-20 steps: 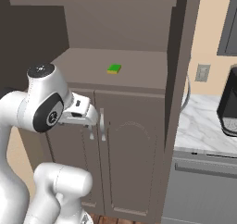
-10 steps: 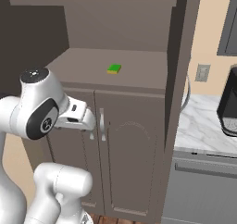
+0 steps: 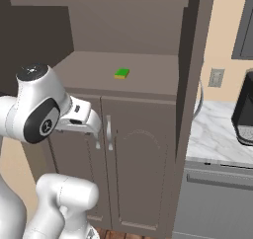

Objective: Pick up the sponge and sponge from the sink, and place them back in the cabinet, and close the cabinet doors.

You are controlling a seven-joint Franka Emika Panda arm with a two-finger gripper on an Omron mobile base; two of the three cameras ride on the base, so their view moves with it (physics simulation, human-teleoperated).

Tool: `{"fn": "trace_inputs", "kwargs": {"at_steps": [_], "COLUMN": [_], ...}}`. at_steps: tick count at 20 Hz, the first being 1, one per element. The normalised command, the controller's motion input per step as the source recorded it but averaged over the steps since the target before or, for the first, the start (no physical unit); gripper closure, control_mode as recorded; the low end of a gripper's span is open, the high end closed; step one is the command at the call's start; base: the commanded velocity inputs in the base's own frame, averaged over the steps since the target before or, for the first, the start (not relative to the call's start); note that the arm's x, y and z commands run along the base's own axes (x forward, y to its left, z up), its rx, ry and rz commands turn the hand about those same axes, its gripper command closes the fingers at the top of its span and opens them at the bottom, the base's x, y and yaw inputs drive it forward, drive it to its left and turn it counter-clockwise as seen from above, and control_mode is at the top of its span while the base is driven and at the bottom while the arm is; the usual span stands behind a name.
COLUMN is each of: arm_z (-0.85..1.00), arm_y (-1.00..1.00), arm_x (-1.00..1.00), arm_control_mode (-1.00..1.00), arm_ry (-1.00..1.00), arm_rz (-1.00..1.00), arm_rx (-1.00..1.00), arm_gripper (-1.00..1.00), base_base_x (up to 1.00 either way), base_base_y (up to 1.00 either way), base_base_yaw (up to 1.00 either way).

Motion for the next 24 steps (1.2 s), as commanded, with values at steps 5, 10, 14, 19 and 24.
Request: {"fn": "trace_inputs", "kwargs": {"at_steps": [5, 10, 14, 19, 24], "arm_z": [0.23, 0.16, 0.06, 0.00, 0.00], "arm_y": [0.00, 0.00, 0.00, 0.00, 0.00], "arm_x": [-0.11, -0.19, -0.17, 0.00, 0.00], "arm_control_mode": [-1.00, -1.00, 1.00, 1.00, 1.00], "arm_ry": [0.00, 0.00, 0.00, 0.00, 0.00], "arm_rz": [0.00, 0.00, 0.00, 0.00, 0.00], "arm_rx": [0.00, 0.00, 0.00, 0.00, 0.00], "arm_gripper": [-1.00, -1.00, -1.00, -1.00, -1.00], "base_base_x": [0.00, 0.00, -0.06, -0.28, -0.42], "base_base_y": [0.00, 0.00, 0.00, -0.08, -0.23], "base_base_yaw": [0.00, 0.00, 0.00, 0.00, 0.00]}}
